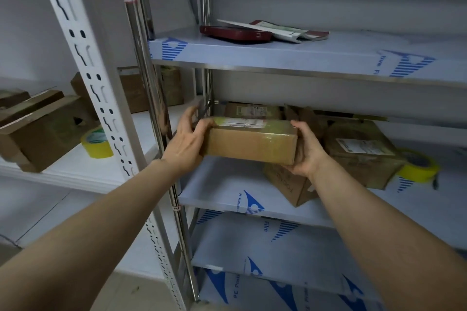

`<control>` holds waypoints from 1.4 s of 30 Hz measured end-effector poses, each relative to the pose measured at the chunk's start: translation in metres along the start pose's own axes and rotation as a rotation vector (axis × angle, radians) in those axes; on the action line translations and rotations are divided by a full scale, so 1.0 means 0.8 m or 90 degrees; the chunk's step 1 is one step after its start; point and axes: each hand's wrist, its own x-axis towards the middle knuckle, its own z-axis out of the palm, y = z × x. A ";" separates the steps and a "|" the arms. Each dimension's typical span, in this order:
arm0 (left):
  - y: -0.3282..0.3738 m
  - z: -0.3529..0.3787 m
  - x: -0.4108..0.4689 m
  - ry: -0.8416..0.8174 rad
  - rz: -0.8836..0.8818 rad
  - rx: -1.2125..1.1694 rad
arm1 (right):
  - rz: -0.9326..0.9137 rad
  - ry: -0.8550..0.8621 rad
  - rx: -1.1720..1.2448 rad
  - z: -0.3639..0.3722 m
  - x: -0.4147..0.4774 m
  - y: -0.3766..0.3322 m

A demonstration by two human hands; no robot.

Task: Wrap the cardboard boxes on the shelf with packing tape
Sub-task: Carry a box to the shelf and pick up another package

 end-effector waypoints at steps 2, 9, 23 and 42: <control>0.003 0.007 0.001 0.001 -0.085 -0.048 | -0.024 -0.004 0.000 0.005 -0.001 0.003; 0.049 -0.004 0.027 -0.109 -0.644 -0.783 | -0.200 0.050 0.023 0.020 0.004 0.020; 0.079 -0.004 0.032 -0.322 -0.675 -1.088 | -0.650 0.005 -0.591 0.040 -0.016 0.066; 0.050 0.050 -0.021 -0.038 -0.217 -0.365 | -0.437 0.018 -0.507 0.048 0.006 0.078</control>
